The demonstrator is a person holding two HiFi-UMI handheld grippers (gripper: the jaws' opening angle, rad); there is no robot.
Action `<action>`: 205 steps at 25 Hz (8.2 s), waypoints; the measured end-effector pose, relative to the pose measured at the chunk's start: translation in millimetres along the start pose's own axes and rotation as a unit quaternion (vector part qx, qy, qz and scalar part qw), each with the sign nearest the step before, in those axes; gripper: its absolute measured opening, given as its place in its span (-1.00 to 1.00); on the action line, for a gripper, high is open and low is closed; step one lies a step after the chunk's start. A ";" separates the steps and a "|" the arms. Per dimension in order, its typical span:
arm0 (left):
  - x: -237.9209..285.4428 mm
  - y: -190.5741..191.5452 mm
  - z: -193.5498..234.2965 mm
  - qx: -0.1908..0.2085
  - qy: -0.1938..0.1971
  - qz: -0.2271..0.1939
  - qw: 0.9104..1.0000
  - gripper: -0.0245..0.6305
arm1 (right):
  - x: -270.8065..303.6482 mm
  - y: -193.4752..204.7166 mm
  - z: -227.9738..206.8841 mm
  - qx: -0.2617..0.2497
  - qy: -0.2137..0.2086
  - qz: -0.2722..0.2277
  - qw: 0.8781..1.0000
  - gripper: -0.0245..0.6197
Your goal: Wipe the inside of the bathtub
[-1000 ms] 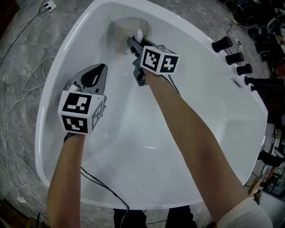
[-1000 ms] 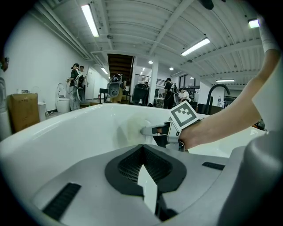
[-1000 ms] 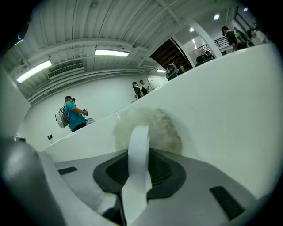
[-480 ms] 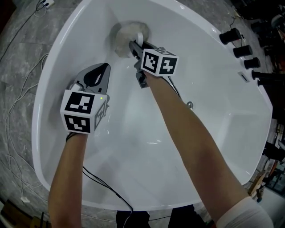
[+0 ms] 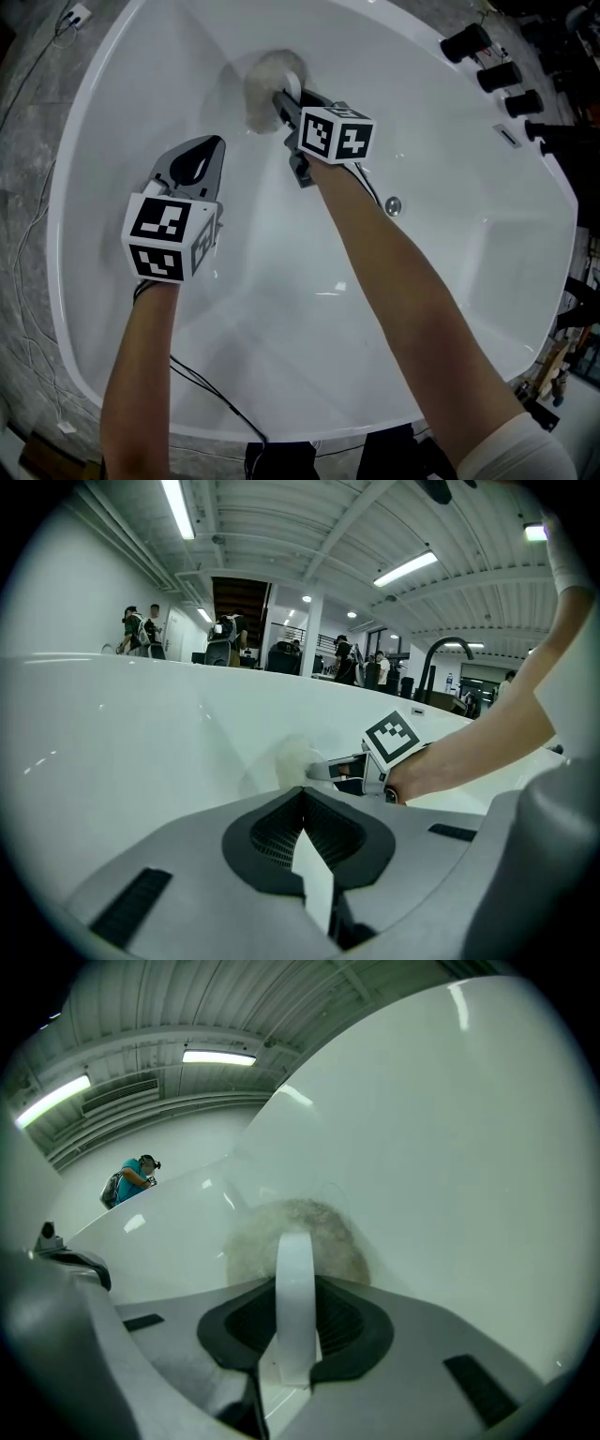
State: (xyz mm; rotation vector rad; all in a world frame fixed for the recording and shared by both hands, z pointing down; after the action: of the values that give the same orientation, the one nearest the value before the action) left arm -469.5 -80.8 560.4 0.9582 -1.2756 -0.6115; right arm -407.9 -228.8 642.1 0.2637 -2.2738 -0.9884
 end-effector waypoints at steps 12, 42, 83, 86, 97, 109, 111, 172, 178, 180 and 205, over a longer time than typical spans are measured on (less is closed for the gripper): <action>24.2 -30.9 -59.3 0.010 0.023 -0.007 1.000 -0.91 | -73.9 -8.9 -60.6 0.003 0.033 -0.011 0.999 -0.64; 108.8 -108.0 -328.1 0.075 0.108 0.008 0.991 -0.91 | -357.8 -28.2 -300.4 0.055 0.144 -0.069 0.986 -0.64; 155.5 -136.5 -509.2 0.075 0.120 -0.025 0.990 -0.91 | -483.4 -28.8 -387.6 -0.051 0.126 -0.084 0.987 -0.64; 162.7 -134.7 -517.8 0.070 0.118 -0.024 0.990 -0.91 | -486.6 -28.5 -391.3 -0.068 0.119 -0.082 0.987 -0.64; 196.8 -154.6 -585.8 0.074 0.138 -0.030 0.987 -0.91 | -545.2 -30.7 -452.5 -0.050 0.138 -0.099 0.984 -0.64; 246.6 -173.8 -656.8 0.078 0.167 -0.036 0.982 -0.91 | -628.9 -43.6 -551.2 -0.030 0.192 -0.129 0.972 -0.64; 254.8 -175.6 -667.8 0.080 0.171 -0.036 0.981 -0.91 | -644.2 -46.8 -568.6 -0.024 0.204 -0.136 0.969 -0.64; 219.7 -137.8 -561.8 0.075 0.153 0.017 0.985 -0.91 | -574.6 26.5 -573.4 0.356 0.251 -0.230 0.870 -0.67; 220.3 -101.3 -497.5 0.062 0.139 0.010 0.988 -0.91 | -507.9 49.8 -546.7 0.348 0.252 -0.218 0.876 -0.67; 201.1 -110.1 -484.7 0.064 0.136 0.009 0.989 -0.91 | -504.1 45.7 -524.0 0.348 0.253 -0.213 0.877 -0.67; 186.7 -130.5 -485.7 0.060 0.113 0.017 0.992 -0.91 | -501.8 30.3 -509.7 0.340 0.232 -0.176 0.894 -0.67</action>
State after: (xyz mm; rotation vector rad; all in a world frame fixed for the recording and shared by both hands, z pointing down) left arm 57.7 -178.5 539.6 1.0717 -1.1327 -0.3895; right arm 303.1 -299.2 687.6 1.1145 -2.0618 -0.1917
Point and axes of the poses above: the fingertips, and each gripper's own axes: x forward along the fingers, z to its left, y out of its underside, the point moved 1 cm from there along -x, backward along the fingers, and after that the axes turned 9 degrees about x, right-handed, at the moved point
